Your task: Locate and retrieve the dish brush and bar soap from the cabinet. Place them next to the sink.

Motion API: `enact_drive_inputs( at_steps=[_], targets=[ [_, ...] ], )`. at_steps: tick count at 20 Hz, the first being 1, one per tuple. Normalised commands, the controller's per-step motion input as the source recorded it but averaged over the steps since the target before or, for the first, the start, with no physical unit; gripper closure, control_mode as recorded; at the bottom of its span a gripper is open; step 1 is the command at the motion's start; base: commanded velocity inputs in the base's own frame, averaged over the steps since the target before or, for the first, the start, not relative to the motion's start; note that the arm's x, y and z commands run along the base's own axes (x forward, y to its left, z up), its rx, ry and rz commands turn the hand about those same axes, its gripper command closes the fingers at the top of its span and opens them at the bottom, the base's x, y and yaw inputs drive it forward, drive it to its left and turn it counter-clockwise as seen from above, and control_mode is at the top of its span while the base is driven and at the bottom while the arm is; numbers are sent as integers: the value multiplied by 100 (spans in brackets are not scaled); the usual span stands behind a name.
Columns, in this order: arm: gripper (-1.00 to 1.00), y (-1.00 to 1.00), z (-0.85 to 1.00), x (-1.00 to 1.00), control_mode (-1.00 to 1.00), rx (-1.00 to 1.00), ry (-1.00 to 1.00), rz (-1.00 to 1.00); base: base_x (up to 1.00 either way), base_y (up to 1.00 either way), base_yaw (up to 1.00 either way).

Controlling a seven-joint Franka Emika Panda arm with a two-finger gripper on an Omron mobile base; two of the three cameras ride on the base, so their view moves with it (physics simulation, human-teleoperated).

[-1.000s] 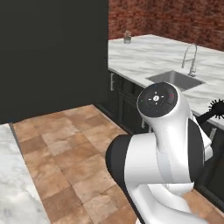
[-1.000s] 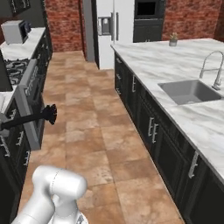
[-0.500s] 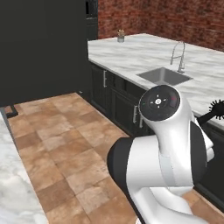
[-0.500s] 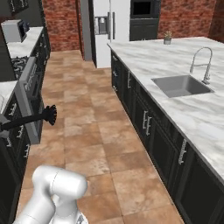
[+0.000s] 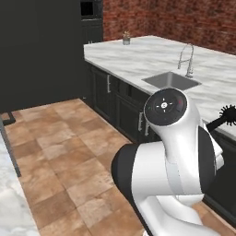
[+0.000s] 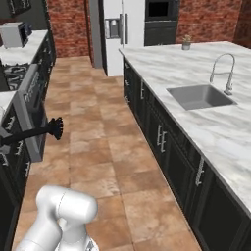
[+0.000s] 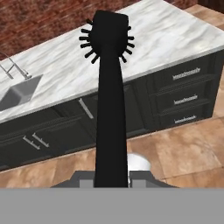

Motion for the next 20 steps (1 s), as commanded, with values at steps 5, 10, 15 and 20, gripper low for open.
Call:
enact_drive_inputs(
  at_steps=[5,10,15,20],
  targets=[
    [100,0,0,0,100,0,0,0,29,-30,1],
    [100,0,0,0,100,0,0,0,41,-34,0],
    [100,0,0,0,100,0,0,0,63,-21,0],
    [100,0,0,0,100,0,0,0,59,0,-1]
  ],
)
